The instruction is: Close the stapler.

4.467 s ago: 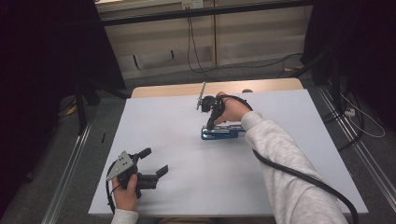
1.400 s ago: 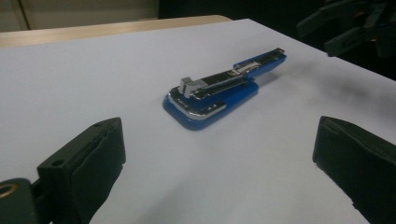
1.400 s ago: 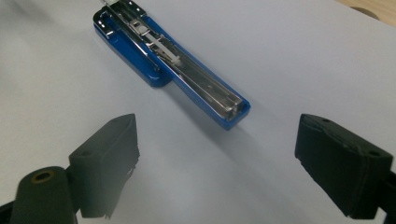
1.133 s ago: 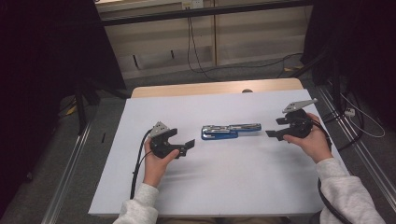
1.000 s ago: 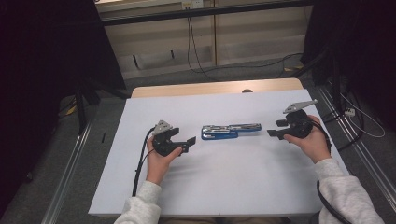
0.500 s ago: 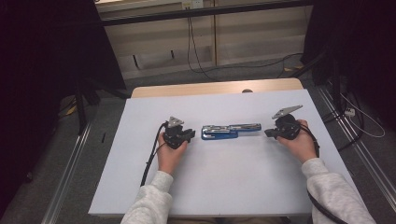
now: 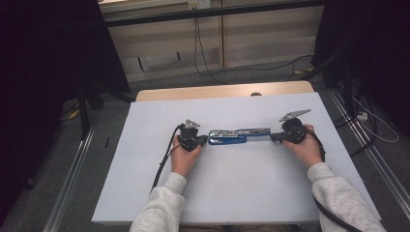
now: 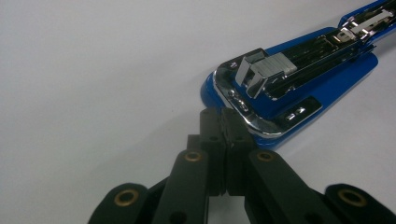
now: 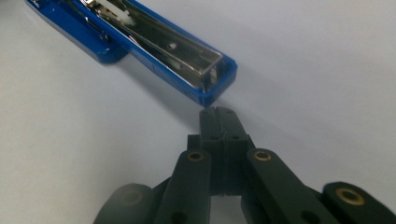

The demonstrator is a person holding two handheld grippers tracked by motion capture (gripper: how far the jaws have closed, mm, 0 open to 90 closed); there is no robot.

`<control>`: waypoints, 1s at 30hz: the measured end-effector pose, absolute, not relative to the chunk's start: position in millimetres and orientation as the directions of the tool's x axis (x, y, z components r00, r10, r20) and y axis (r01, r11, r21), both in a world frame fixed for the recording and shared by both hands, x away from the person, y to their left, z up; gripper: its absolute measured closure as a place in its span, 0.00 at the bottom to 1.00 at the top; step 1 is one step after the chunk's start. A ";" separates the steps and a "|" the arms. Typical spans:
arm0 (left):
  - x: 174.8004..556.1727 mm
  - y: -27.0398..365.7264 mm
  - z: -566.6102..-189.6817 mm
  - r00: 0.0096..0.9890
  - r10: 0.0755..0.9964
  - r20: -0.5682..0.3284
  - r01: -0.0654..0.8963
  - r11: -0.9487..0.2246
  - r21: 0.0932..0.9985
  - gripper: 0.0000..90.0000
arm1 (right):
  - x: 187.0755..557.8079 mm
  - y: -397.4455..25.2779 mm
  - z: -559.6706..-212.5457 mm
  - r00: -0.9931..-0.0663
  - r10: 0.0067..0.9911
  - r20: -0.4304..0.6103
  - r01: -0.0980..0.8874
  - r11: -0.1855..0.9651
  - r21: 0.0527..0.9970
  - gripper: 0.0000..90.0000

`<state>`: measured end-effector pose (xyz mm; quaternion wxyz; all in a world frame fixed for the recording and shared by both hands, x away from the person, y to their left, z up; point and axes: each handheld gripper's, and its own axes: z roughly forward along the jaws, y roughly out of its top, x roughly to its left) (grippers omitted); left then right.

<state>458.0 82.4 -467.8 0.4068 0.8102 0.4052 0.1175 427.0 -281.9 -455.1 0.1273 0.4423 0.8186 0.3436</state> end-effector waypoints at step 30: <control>460.2 85.8 -465.5 0.642 0.748 -0.166 0.577 -0.330 0.747 0.77 | 419.8 -267.4 -437.8 -0.619 0.769 0.157 0.577 0.310 0.756 0.67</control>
